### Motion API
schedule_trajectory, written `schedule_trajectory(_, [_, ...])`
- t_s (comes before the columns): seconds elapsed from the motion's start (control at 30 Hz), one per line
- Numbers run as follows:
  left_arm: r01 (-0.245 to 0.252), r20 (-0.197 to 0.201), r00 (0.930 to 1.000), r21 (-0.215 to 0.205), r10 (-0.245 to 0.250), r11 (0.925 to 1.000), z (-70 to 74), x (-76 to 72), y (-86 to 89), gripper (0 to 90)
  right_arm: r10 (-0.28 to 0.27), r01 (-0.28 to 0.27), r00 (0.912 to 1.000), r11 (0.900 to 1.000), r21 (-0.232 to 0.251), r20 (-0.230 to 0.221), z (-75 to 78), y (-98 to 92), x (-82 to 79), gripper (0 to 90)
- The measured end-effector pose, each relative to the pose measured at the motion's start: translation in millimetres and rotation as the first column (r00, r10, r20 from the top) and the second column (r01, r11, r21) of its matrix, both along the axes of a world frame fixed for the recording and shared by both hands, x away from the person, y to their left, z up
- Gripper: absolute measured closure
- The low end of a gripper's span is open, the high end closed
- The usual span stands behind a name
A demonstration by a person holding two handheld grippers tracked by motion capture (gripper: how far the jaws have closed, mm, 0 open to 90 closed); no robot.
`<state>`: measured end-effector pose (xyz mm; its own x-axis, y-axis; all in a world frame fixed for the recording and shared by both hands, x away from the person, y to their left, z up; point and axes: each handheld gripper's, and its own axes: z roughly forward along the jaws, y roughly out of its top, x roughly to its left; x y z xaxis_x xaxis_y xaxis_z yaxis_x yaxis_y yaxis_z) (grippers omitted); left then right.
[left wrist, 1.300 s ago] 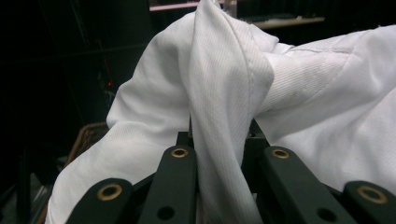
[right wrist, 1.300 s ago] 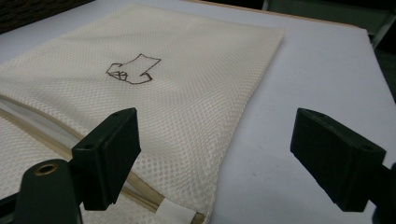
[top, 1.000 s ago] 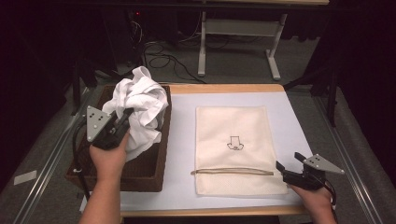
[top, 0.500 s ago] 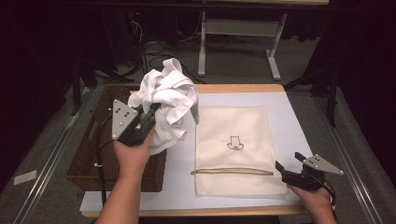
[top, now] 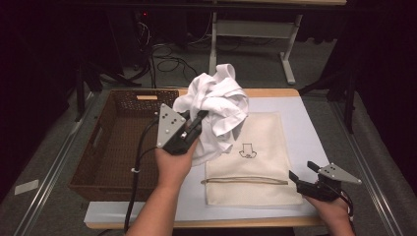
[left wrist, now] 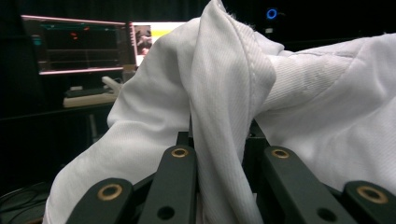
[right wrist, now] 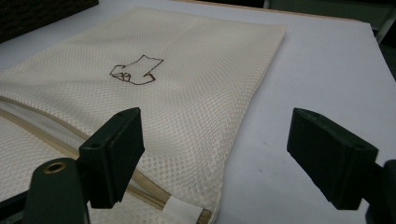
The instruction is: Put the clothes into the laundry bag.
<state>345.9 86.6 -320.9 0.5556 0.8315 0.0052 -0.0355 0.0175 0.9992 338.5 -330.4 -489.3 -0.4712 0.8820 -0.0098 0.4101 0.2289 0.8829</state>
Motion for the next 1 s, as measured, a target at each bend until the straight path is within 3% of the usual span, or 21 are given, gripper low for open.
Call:
schedule_trajectory(0.2, [0.057, 0.013, 0.9983, -0.007, -0.057, 0.9984, 4.1, -2.4, -27.3, 80.4, 0.004, -0.004, 1.0000, 1.000, 0.014, -0.003, -0.8, -2.9, 1.1, 23.1])
schedule_trajectory(0.37, [0.067, 0.001, 0.9977, 0.000, -0.067, 0.9977, -6.9, -7.5, -31.8, 80.3, 0.027, -0.027, 0.9996, 0.999, 0.022, -0.010, 0.0, -3.2, 1.1, 27.5])
schedule_trajectory(0.47, [0.066, -0.019, 0.9977, -0.005, -0.066, 0.9978, -25.3, -16.6, -24.0, 80.3, 0.038, -0.038, 0.9992, 0.999, 0.020, -0.012, 0.3, -1.0, 1.1, 28.1])
schedule_trajectory(0.5, [0.066, -0.019, 0.9977, -0.005, -0.066, 0.9978, -25.3, -16.6, -24.0, 80.3, 0.038, -0.038, 0.9992, 0.999, 0.020, -0.012, 0.3, -1.0, 1.1, 28.1])
schedule_trajectory(0.6, [0.072, -0.015, 0.9973, -0.014, -0.072, 0.9973, -42.1, -30.8, -11.1, 80.3, 0.069, -0.069, 0.9973, 0.997, 0.020, -0.022, 1.2, 1.6, -0.6, 40.1])
schedule_trajectory(0.67, [0.074, -0.018, 0.9971, -0.018, -0.074, 0.9971, -46.1, -35.6, -7.3, 80.2, 0.079, -0.078, 0.9966, 0.997, 0.017, -0.024, 1.2, 2.2, -0.6, 41.7])
schedule_trajectory(0.73, [0.074, -0.019, 0.9970, -0.021, -0.075, 0.9970, -58.0, -52.0, 4.4, 80.1, 0.109, -0.109, 0.9933, 0.994, 0.009, -0.040, -0.1, 6.3, -0.7, 44.7])
schedule_trajectory(0.9, [0.056, -0.040, 0.9976, -0.018, -0.056, 0.9983, -71.3, -66.5, 16.6, 79.7, 0.119, -0.120, 0.9905, 0.993, -0.017, -0.069, -0.9, 17.2, 0.9, 44.7])
schedule_trajectory(0.97, [0.054, -0.057, 0.9968, -0.040, -0.056, 0.9977, -79.5, -73.2, 21.6, 79.7, 0.131, -0.132, 0.9890, 0.991, -0.016, -0.069, -0.2, 22.4, 2.4, 44.6])
schedule_trajectory(1.0, [0.060, -0.060, 0.9962, -0.045, -0.063, 0.9972, -85.7, -76.7, 24.2, 79.7, 0.161, -0.163, 0.9846, 0.986, -0.026, -0.068, 1.6, 33.8, 5.3, 44.6])
